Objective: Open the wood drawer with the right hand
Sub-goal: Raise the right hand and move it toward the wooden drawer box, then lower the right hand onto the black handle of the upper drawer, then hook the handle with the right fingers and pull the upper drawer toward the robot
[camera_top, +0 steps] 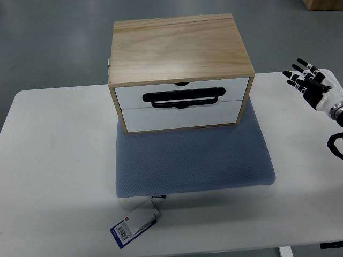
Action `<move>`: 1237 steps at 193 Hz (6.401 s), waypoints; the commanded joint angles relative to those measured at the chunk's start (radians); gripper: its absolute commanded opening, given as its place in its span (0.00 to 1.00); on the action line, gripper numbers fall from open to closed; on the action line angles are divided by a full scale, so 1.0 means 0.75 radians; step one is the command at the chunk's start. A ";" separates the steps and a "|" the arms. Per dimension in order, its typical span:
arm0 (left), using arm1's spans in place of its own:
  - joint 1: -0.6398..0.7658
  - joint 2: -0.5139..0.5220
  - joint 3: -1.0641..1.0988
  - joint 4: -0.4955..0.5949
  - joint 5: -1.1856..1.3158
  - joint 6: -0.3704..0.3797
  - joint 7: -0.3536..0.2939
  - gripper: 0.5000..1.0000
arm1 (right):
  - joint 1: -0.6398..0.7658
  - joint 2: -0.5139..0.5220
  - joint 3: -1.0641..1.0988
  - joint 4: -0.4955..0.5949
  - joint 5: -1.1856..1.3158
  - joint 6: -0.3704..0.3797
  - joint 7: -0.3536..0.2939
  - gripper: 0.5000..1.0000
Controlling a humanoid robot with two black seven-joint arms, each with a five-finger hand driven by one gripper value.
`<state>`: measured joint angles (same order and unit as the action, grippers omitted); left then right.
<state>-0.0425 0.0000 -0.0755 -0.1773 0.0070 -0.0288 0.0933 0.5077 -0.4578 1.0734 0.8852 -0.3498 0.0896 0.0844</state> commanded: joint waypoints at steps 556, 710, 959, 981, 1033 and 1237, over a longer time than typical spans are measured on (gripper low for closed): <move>0.012 0.000 0.000 0.018 0.001 0.014 0.000 1.00 | 1.571 -0.357 -1.521 0.761 -0.340 0.580 -0.188 0.86; 0.012 0.000 0.000 0.018 0.001 0.014 0.000 1.00 | 1.636 0.001 -1.750 0.710 -0.100 0.265 -0.430 0.85; 0.012 0.000 0.000 0.018 0.001 0.014 0.000 1.00 | 1.632 -0.026 -1.887 0.703 -0.098 0.253 -0.507 0.84; 0.012 0.000 0.000 0.018 0.001 0.014 0.000 1.00 | 1.638 -0.040 -1.887 0.716 -0.098 0.294 -0.507 0.84; 0.012 0.000 0.000 0.018 0.001 0.014 0.000 1.00 | 1.644 -0.062 -1.889 0.744 -0.098 0.337 -0.507 0.84; 0.012 0.000 0.000 0.018 0.001 0.014 0.000 1.00 | 1.779 -0.140 -1.893 0.896 -0.098 0.568 -0.499 0.84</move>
<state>-0.0337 0.0000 -0.0752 -0.1641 0.0077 -0.0184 0.0936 1.8241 -0.5623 -0.3498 1.5573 -0.4233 0.5241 -0.2898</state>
